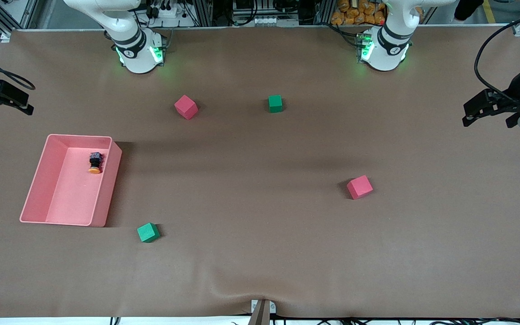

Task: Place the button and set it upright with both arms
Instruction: 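Move the right gripper over the pink tray toward the yellow button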

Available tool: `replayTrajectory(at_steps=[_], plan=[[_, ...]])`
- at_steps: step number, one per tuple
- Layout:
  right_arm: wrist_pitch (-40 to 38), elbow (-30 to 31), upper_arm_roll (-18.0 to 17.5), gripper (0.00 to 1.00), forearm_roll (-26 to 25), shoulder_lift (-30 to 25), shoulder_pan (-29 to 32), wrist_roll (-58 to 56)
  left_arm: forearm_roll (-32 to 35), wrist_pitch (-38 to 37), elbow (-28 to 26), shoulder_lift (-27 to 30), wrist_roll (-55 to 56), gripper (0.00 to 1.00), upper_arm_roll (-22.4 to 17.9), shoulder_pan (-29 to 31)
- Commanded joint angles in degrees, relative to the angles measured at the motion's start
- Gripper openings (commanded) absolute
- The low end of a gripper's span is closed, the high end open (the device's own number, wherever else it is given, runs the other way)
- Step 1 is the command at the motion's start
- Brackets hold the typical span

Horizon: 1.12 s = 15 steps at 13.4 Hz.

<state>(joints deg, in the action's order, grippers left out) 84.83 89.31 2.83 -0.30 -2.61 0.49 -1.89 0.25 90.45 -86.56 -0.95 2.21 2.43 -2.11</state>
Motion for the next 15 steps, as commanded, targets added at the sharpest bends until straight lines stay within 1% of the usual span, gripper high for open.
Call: replayTrajectory(at_steps=[1, 5, 8, 11, 15], plan=[[-1.51, -2.56, -0.37, 1.00, -0.67, 0.94, 0.48, 0.48, -0.52, -0.28, 0.78, -0.19, -0.54, 1.00, 0.04, -0.09], [-1.60, -2.30, -0.37, 1.00, -0.58, 1.03, 0.22, 1.27, -0.52, -0.37, 0.78, -0.19, -0.63, 1.00, -0.05, 0.00], [-0.99, 0.15, -0.29, 1.00, -0.58, 1.12, 0.65, 1.27, -0.61, -0.37, 0.78, -0.19, -0.63, 1.00, 0.04, 0.00], [1.55, 4.10, -0.20, 1.00, -0.58, 1.29, 1.44, 1.27, -0.70, -0.37, 0.52, -0.28, -0.46, 1.00, -0.05, 0.26], [7.70, 11.04, -0.20, 1.00, -0.58, 1.29, 4.87, -0.04, -0.78, -0.54, 0.52, -0.28, -0.45, 1.00, 0.04, 0.35]])
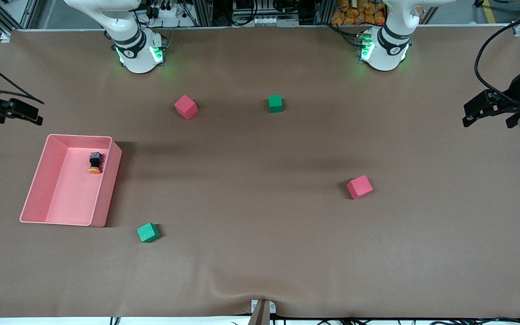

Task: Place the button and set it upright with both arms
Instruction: 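Move the right gripper over the pink tray toward the yellow button, then lower the right gripper into the tray around the yellow button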

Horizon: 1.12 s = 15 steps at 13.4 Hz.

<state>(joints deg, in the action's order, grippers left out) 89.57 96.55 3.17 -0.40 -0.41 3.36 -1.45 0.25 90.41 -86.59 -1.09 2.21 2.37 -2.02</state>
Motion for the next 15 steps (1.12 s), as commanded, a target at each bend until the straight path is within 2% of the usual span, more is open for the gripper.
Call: replayTrajectory(at_steps=[1, 6, 8, 12, 13, 15], plan=[[5.07, 5.91, -0.53, 1.00, -0.48, -0.91, 2.35, -0.74, -0.78, -0.49, 0.46, -0.15, -0.45, 1.00, 0.09, 0.35], [24.65, 20.50, -0.53, 1.00, -3.03, 0.58, 5.60, -2.84, -0.69, -0.49, 0.37, -0.58, -0.45, 1.00, 0.01, 0.35], [29.59, 22.63, -0.53, 1.00, -3.03, 3.73, 6.66, -4.51, -0.69, -0.49, 0.37, -0.67, -0.37, 1.00, 0.01, 0.26], [35.75, 22.90, -0.62, 1.00, -3.03, 10.06, 7.19, -5.66, -0.69, -0.49, 0.46, -0.58, -0.45, 1.00, 0.01, 0.35], [37.07, 23.77, -0.62, 1.00, -3.03, 11.03, 7.19, -5.67, -0.69, -0.49, 0.46, -0.58, -0.45, 1.00, 0.01, 0.35], [44.42, 28.23, -0.62, 1.00, -3.03, 11.92, 7.19, -5.67, -0.69, -0.32, 0.45, -0.67, -0.45, 1.00, 0.01, 0.44]])
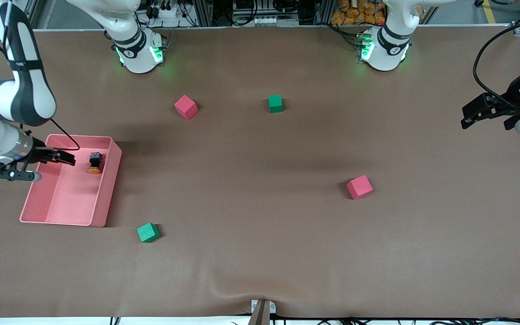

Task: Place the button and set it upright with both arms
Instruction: 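Lower the right gripper into the tray around the yellow button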

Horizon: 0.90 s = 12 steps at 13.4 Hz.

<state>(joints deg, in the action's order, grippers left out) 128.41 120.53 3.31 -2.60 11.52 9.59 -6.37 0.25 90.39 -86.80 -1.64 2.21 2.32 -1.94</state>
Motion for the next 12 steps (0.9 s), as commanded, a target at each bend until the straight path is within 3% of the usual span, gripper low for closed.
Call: replayTrajectory(at_steps=[1, 5, 12], plan=[[10.15, 6.80, -0.76, 1.00, -0.83, 0.78, 0.96, -0.75, -0.61, -0.30, 0.84, -0.03, -0.54, 1.00, 0.05, 0.36], [16.87, 9.11, -0.76, 1.00, -0.83, 5.96, 1.22, -0.75, -0.61, -0.48, 0.67, 0.06, -0.63, 1.00, 0.05, 0.53], [16.96, 9.11, -0.76, 1.00, -0.83, 6.67, 1.40, -0.84, -0.61, -0.48, 0.84, -0.03, -0.54, 1.00, 0.05, 0.53]])
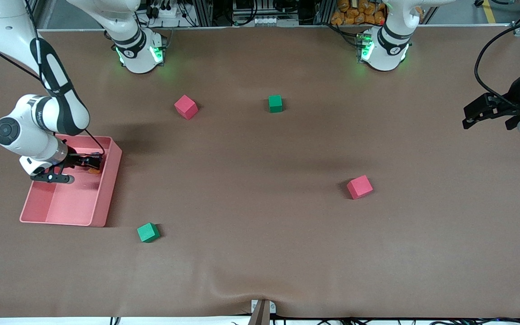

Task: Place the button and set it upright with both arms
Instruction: 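Lower the right gripper into the tray around the yellow button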

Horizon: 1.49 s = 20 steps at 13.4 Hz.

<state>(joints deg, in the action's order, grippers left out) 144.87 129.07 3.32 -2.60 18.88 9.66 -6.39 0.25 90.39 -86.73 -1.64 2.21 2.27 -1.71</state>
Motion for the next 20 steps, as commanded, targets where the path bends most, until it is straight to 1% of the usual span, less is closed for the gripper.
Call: replayTrajectory(at_steps=[1, 5, 10, 20], plan=[[0.50, 0.48, -0.77, 1.00, -0.83, -0.69, 1.33, -1.07, -0.61, -0.48, 0.77, 0.06, -0.54, 1.00, 0.10, 0.30], [0.67, 0.22, -0.86, 1.00, -0.83, -0.60, 3.35, -9.85, -0.61, -0.48, 0.68, -0.03, -0.45, 1.00, 0.10, 0.30], [4.63, 0.31, -0.86, 1.00, -0.83, 1.95, 3.09, -9.87, -0.61, -0.48, 0.59, -0.11, -0.10, 1.00, 0.10, 0.12], [4.54, 0.22, -1.04, 1.00, -0.65, 1.95, 2.21, -9.34, -0.52, -0.48, 0.77, -0.12, 0.25, 1.00, 0.10, -0.40]])
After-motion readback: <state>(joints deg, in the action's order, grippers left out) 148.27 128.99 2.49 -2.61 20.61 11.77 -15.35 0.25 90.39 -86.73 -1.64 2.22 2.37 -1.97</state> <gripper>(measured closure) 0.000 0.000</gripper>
